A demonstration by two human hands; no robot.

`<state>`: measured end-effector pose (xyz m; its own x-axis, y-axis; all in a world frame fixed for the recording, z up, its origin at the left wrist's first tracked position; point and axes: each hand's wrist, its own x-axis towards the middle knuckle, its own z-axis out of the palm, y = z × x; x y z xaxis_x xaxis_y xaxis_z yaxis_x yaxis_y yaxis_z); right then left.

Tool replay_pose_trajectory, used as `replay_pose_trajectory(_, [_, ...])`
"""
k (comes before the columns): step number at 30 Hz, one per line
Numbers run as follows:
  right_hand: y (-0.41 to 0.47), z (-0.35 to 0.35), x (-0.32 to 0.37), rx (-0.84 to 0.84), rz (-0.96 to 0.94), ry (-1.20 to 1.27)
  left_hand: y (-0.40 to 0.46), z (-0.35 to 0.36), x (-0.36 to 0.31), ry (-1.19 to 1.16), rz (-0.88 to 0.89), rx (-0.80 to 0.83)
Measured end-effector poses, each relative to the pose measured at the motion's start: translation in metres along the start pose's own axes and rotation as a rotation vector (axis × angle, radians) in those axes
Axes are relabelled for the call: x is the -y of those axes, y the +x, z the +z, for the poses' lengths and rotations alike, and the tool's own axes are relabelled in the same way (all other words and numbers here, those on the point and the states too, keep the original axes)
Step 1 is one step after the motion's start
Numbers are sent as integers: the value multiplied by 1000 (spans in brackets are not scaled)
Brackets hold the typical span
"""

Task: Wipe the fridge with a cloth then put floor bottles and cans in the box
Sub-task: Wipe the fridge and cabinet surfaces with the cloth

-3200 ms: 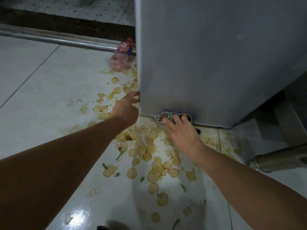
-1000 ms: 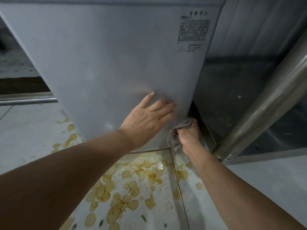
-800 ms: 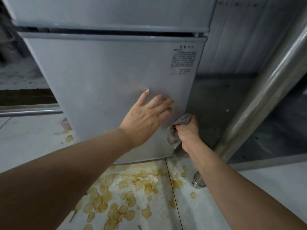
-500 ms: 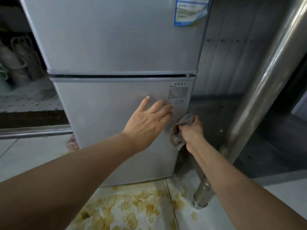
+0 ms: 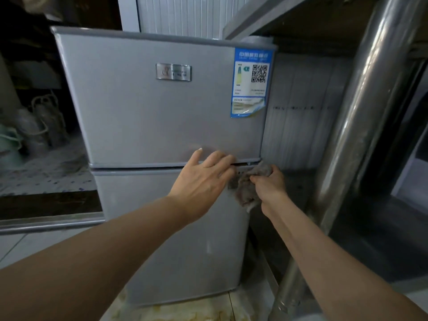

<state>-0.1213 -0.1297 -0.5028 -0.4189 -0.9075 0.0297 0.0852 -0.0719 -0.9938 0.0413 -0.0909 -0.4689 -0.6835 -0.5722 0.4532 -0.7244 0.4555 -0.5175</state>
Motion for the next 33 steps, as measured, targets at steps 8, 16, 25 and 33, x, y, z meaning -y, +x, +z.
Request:
replay_pose_trajectory(8, [-2,-6,45,74,-38,-2,11,-10,10,-31,50,87])
replay_pose_trajectory(16, [6,3,94,61,-50,-13,44,-56,42,32,-90,-71])
replay_pose_trajectory(25, [8,17,157,25,-86,40,66,-99,88,87,-278,-147])
replay_pose_trajectory(33, [8,25,209,31,-104,-1,70,-104,101,27,-284,-72])
